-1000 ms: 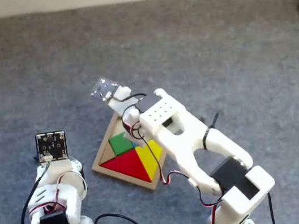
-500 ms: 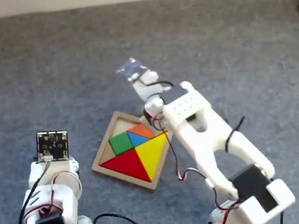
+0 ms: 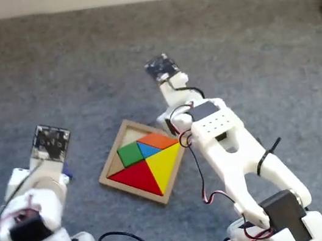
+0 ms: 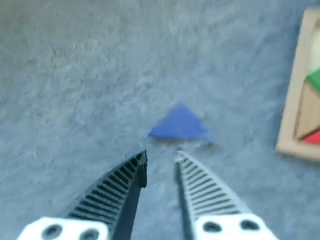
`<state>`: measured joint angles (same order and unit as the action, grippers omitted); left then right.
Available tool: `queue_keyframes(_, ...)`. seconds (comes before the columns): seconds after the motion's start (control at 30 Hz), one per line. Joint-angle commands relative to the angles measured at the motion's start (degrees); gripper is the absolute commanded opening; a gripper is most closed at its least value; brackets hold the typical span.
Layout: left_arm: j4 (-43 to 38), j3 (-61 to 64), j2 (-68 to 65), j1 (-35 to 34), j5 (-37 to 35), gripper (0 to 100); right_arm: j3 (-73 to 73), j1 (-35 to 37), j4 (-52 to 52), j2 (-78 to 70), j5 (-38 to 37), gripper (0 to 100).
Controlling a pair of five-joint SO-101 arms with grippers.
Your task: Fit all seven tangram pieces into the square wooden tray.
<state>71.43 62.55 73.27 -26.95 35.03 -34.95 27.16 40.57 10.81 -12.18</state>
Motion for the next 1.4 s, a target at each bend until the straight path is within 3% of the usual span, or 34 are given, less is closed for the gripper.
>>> queue_keyframes(0.0, -0.44, -8.22, -13.58, -4.35, 9.05, 19, 0.31, -1.54, -1.98, 2.77, 0.62, 1.0)
queue_keyframes(0.27, -5.89, -17.19, -37.41, -7.34, 31.82, 21, 0.13, -1.54, -1.98, 2.68, 0.62, 1.0)
queue_keyframes(0.57, -8.53, -28.97, -61.67, -4.88, 39.38, 21, 0.13, -1.54, -1.89, 2.59, 0.62, 1.0)
queue_keyframes(0.87, -8.18, -44.18, -84.00, -2.33, 39.47, 21, -0.92, -1.54, -1.89, 2.59, 0.44, 1.0)
queue_keyframes(1.07, -8.00, -47.96, -93.76, -1.01, 39.03, 21, -0.92, -1.54, -1.89, 2.59, 0.44, 1.0)
queue_keyframes(1.17, -3.60, -48.04, -94.99, -0.84, 33.76, 20, -0.92, -1.54, -1.89, 2.68, 0.44, 1.0)
queue_keyframes(1.37, 6.51, -47.43, -94.99, 3.74, 21.80, 6, -0.84, -1.54, -1.89, 2.68, 0.44, 1.0)
